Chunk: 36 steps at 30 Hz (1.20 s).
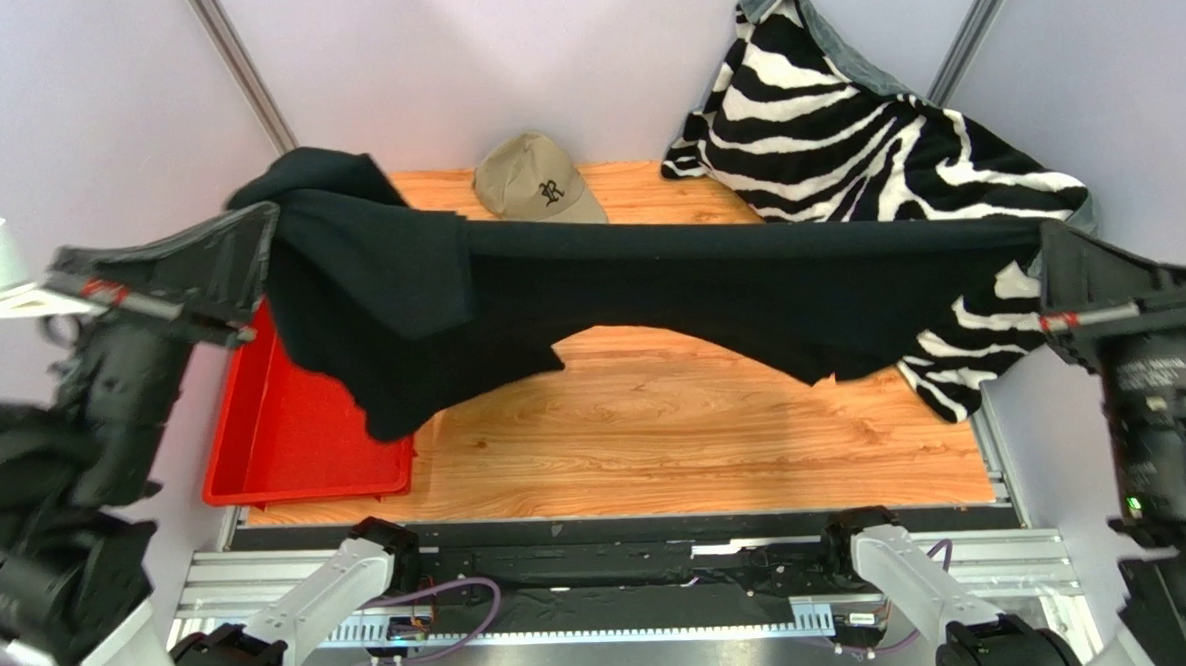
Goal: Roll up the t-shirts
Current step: Pick up the T-shirt from the center of the board, then flatten out the T-shirt at the center of the board.
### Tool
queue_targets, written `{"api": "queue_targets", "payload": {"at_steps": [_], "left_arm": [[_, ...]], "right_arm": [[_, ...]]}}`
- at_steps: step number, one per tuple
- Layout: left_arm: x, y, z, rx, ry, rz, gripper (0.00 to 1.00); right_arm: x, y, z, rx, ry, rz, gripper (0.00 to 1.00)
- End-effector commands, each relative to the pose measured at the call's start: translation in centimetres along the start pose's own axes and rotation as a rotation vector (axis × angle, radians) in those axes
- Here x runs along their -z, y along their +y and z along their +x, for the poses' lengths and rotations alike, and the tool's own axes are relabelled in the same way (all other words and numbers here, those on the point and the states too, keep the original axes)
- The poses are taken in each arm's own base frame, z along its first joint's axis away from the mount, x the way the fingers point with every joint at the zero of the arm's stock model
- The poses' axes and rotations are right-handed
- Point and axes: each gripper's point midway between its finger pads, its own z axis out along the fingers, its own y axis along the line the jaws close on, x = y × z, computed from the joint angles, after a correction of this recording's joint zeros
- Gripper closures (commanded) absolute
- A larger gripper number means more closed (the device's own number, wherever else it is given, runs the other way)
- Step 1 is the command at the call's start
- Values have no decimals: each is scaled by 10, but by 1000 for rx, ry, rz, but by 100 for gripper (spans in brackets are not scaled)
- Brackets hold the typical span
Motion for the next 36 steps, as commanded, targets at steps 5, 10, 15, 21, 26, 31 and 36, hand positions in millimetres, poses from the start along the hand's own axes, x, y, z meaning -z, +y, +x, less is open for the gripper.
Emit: {"api": "queue_targets", "payload": {"at_steps": [5, 10, 15, 21, 26, 31, 36], "left_arm": [[-81, 27, 30, 59, 52, -128, 100], [-170, 57, 85, 33, 152, -187, 100], [-241, 75, 90, 55, 152, -154, 100], [-256, 78, 35, 118, 1, -87, 100], [-224, 66, -18, 99, -101, -39, 100], [-192, 72, 0, 121, -20, -79, 100], [-130, 118, 140, 256, 284, -208, 100]], "right_arm": [[-87, 12, 54, 84, 183, 12, 100], [-175, 1, 131, 117, 382, 54, 100], [-228, 10, 135, 110, 343, 16, 100], [-240, 44, 76, 53, 174, -80, 100], [-220, 55, 39, -21, 100, -147, 100], [-185, 32, 59, -26, 162, -106, 100], [-154, -74, 181, -15, 488, 112, 100]]}}
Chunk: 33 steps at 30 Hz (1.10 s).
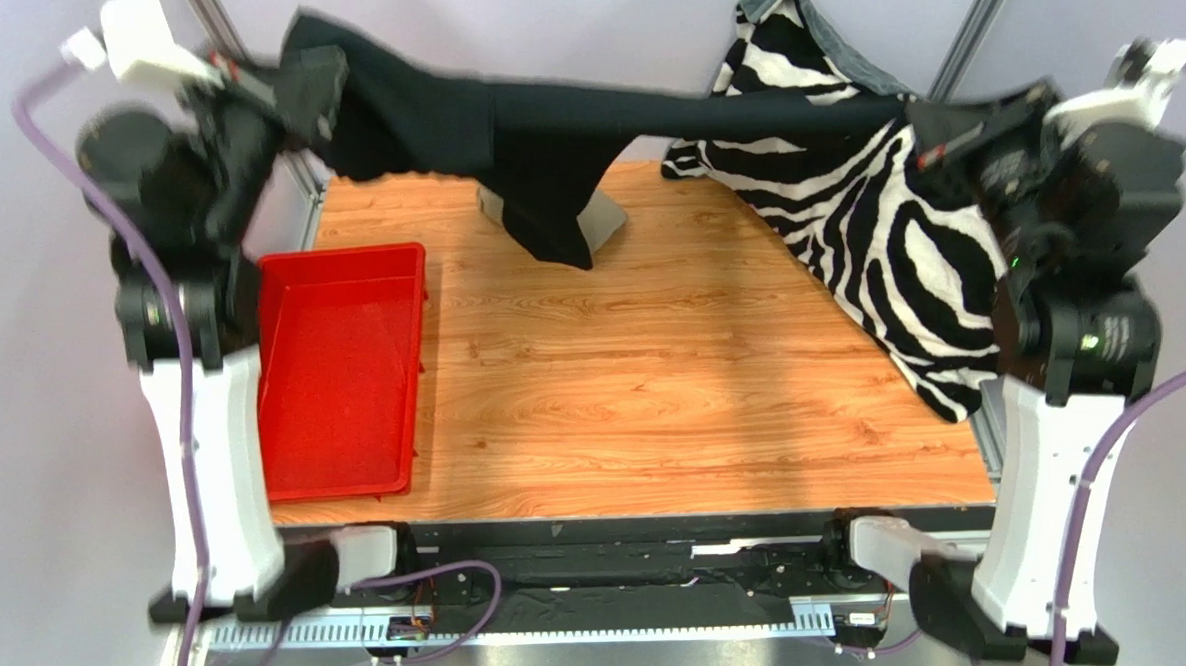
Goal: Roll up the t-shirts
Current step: Flatten out the T-shirt at the center of the board.
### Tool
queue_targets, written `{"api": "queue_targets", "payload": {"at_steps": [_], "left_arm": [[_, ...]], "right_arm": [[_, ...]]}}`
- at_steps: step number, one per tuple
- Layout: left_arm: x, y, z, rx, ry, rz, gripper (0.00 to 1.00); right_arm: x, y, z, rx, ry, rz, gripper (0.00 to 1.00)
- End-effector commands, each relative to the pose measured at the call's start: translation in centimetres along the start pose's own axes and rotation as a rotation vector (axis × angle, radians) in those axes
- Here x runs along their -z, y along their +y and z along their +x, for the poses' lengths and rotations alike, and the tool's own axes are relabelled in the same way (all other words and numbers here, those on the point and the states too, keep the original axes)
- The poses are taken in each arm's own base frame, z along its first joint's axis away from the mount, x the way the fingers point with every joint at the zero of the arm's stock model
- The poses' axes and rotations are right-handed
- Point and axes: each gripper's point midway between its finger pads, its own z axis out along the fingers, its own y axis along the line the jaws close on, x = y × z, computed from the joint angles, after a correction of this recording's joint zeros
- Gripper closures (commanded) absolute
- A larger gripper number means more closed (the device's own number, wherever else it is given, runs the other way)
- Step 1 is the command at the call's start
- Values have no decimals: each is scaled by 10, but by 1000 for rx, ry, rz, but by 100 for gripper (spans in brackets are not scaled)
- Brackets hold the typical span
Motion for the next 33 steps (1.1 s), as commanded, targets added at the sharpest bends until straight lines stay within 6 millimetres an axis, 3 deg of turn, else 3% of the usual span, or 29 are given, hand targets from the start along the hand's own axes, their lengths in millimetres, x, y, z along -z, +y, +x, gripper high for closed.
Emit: {"api": "queue_targets", "payload": {"at_steps": [1, 2, 3, 4, 6, 7, 10, 14, 19, 22, 23, 28, 33], "left_arm": [[34, 67, 123, 126, 279, -129, 100], [58, 94, 171, 158, 370, -187, 100], [72, 107, 195, 166, 418, -209, 100], [98, 144, 250, 203, 534, -324, 100], [131, 160, 287, 223, 600, -359, 100], [158, 180, 323, 249, 668, -417, 100], [202, 207, 374, 313, 758, -527, 100], [233, 225, 402, 381, 793, -647, 100], [243, 230, 407, 372, 795, -705, 100], [241, 228, 401, 352, 786, -708, 100], [242, 227, 400, 344, 792, -707, 100], [236, 225, 391, 263, 793, -717, 100], [226, 207, 397, 177, 843, -686, 100]], "right_arm": [[9, -102, 123, -35, 329, 204, 100], [18, -120, 145, -41, 375, 237, 100], [28, -138, 165, -47, 417, 272, 100], [50, -178, 211, -63, 509, 350, 100], [73, -216, 251, -70, 586, 426, 100], [92, -247, 282, -75, 643, 496, 100], [126, -302, 330, -76, 730, 648, 100], [141, -323, 361, -164, 810, 752, 100], [154, -330, 358, -198, 823, 902, 100], [158, -329, 337, -190, 762, 992, 100], [156, -335, 320, -148, 691, 1046, 100], [174, -339, 293, -179, 630, 1156, 100], [188, -354, 276, -228, 578, 1205, 100]]}}
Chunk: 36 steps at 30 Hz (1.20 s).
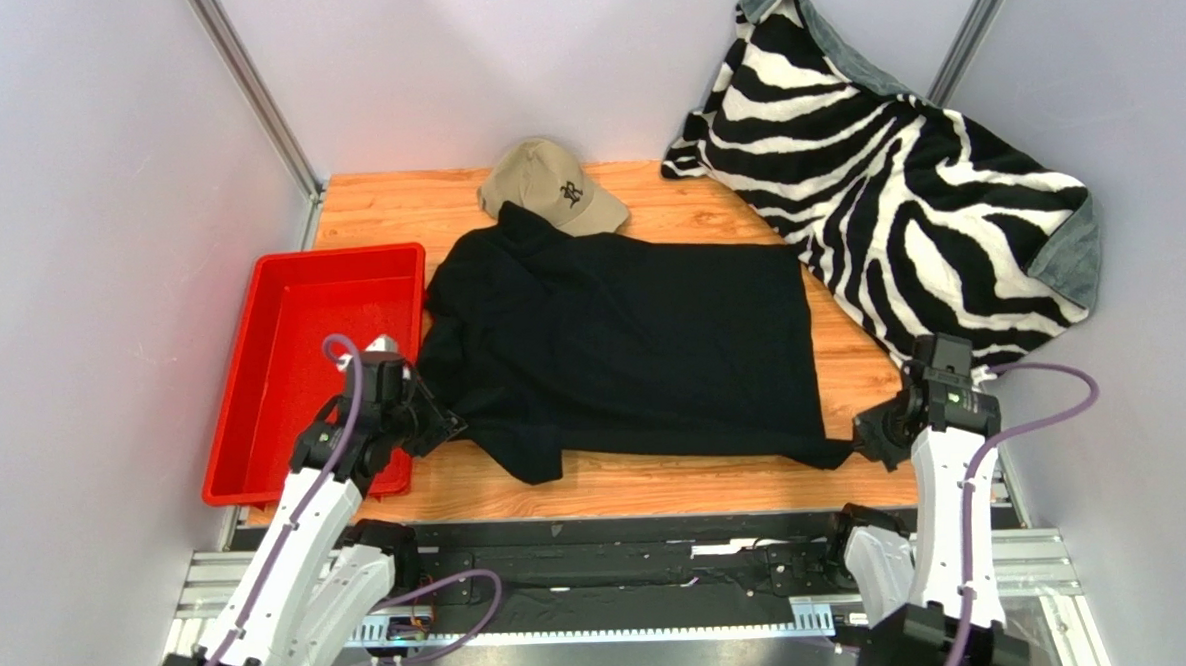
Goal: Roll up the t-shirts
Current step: Flatten out the T-shirt at the center of the board, then fold the T-shirt at the center of the board.
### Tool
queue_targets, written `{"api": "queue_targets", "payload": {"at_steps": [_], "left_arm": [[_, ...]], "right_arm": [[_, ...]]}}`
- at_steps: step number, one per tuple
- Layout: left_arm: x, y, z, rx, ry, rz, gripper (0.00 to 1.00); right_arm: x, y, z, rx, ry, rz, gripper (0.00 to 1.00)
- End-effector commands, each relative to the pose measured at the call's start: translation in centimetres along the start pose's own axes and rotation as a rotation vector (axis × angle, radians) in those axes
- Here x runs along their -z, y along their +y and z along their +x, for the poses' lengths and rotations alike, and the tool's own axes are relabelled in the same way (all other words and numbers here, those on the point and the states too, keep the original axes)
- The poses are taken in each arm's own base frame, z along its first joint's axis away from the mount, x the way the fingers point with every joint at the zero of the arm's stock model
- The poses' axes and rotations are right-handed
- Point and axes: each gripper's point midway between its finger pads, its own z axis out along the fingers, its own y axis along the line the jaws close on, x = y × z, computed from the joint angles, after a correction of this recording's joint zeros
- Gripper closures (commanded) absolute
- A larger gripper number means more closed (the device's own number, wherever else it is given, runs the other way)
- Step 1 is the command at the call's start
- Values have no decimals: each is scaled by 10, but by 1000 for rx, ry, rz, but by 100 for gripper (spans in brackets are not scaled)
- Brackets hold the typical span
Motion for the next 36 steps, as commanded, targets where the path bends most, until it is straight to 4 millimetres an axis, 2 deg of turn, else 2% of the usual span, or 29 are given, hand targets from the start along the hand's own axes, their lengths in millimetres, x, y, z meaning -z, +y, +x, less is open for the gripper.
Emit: {"api": "queue_targets", "payload": {"at_steps": [1, 2, 4, 5, 6, 10, 13, 15, 16, 17, 22, 26, 29, 31, 36], "left_arm": [[5, -20, -10, -66, -58, -30, 100], [7, -17, -5, -76, -43, -51, 100], [13, -7, -9, -52, -71, -108, 100], [16, -3, -12, -45, -96, -129, 100], [21, 4, -22, -34, -158, -158, 100], [30, 19, -31, -5, -231, -222, 100], [34, 24, -41, 1, -260, -287, 100], [39, 27, -57, -14, -318, -352, 100], [40, 22, -66, -22, -344, -354, 100], [36, 10, -75, -48, -341, -351, 100], [2, -19, -82, -91, -249, -352, 100], [-11, -26, -81, -127, -188, -371, 100], [-6, -28, -83, -130, -206, -354, 100], [3, -31, -82, -135, -214, -315, 100], [32, -44, -65, -165, -236, -191, 100]], "right_arm": [[10, -22, -13, -40, -36, 55, 100], [10, -17, -11, -50, -22, 31, 100], [4, -13, -8, -56, -7, 10, 100], [1, -4, -5, -56, 21, -32, 100], [-2, -3, -5, -54, 24, -31, 100], [-15, -7, -6, -20, 59, 19, 100], [-19, 8, -8, 14, 72, -7, 100], [-21, 26, -7, 64, 69, -22, 100], [-22, 31, -7, 84, 66, -17, 100], [-25, 42, -10, 126, 45, 13, 100], [-32, 67, -17, 166, 52, -5, 100], [-14, 93, -39, 196, -15, -59, 100], [-1, 91, -56, 197, -90, -40, 100], [2, 84, -60, 194, -97, -18, 100], [16, 55, -76, 93, -85, -4, 100]]}}
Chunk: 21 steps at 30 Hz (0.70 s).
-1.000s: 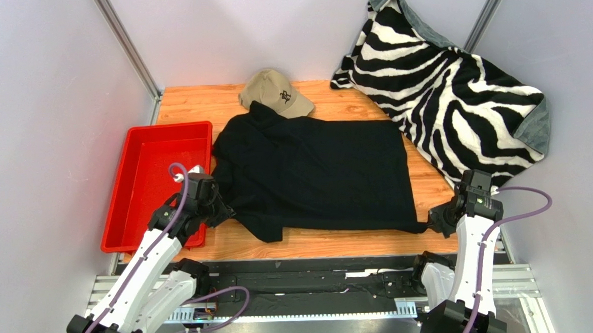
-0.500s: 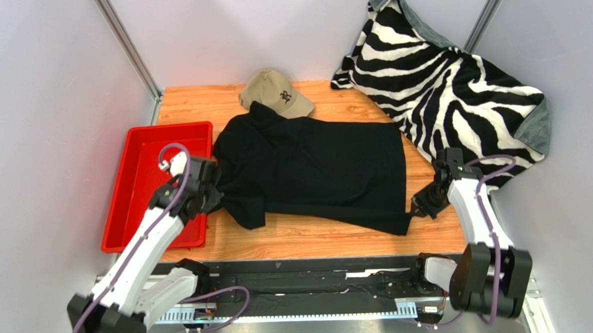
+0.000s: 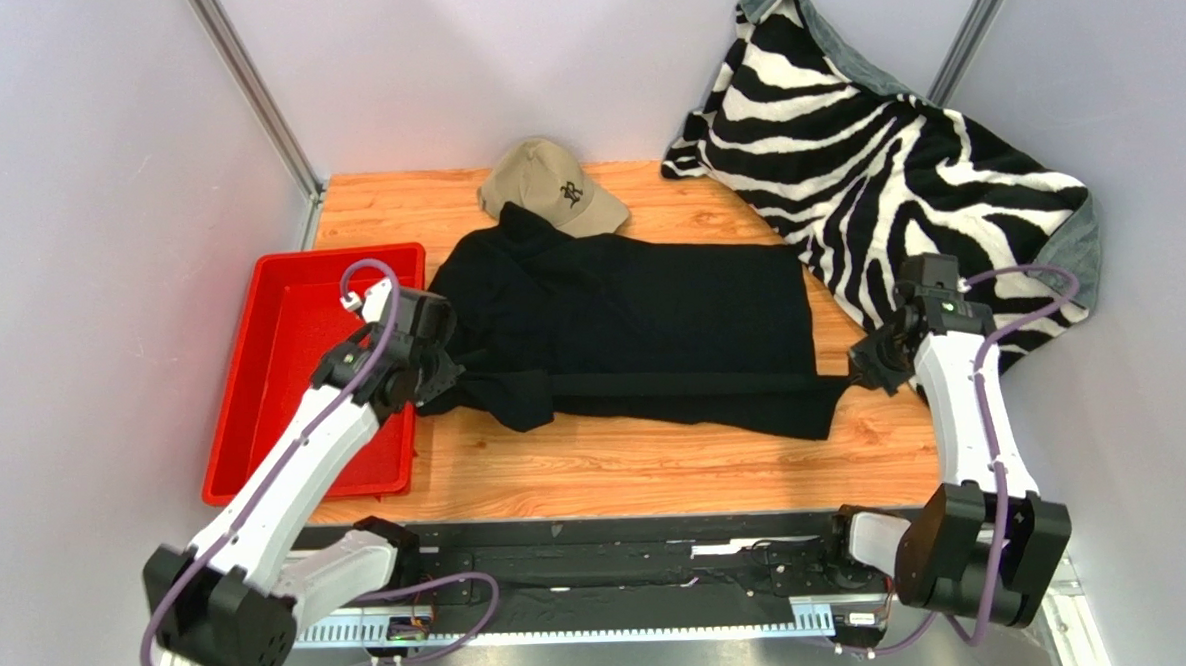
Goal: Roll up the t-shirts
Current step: Fold the T-shirt at the center of the board.
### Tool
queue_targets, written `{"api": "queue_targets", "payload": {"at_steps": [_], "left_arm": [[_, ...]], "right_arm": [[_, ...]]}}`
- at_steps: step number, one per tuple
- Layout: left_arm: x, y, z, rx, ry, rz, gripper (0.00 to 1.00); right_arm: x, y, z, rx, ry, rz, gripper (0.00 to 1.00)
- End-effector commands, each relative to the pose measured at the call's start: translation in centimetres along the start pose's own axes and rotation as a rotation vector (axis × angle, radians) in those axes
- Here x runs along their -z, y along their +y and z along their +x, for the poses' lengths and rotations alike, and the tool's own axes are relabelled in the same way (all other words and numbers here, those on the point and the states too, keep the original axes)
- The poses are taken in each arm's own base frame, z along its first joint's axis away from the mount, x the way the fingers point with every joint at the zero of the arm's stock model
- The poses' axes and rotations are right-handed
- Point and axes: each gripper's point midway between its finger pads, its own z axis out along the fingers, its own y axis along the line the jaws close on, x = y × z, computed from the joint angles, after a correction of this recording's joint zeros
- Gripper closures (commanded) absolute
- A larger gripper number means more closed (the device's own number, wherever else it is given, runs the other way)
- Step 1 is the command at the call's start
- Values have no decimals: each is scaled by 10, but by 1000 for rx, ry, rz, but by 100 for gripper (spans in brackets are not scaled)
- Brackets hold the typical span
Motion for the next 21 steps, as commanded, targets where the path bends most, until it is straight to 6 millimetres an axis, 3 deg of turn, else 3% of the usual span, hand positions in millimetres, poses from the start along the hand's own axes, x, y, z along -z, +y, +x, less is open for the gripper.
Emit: {"api": "queue_targets", "payload": {"at_steps": [1, 4, 7, 12, 16, 21], "left_arm": [[36, 0, -5, -22, -85, 93, 100], [54, 5, 4, -16, -89, 126, 100], [65, 16, 16, -8, -88, 140, 100], [67, 37, 22, -1, -107, 104, 100], [54, 37, 10, -53, -161, 33, 100], [20, 7, -5, -149, -160, -76, 100]], "right_arm": [[29, -31, -32, -65, -113, 17, 100], [53, -44, -42, -97, -169, 10, 100], [71, -47, -40, -109, -199, -18, 100], [77, -54, -29, -110, -214, -27, 100], [66, -47, -24, -106, -197, -69, 100], [26, -31, -14, -26, -119, -11, 100]]}}
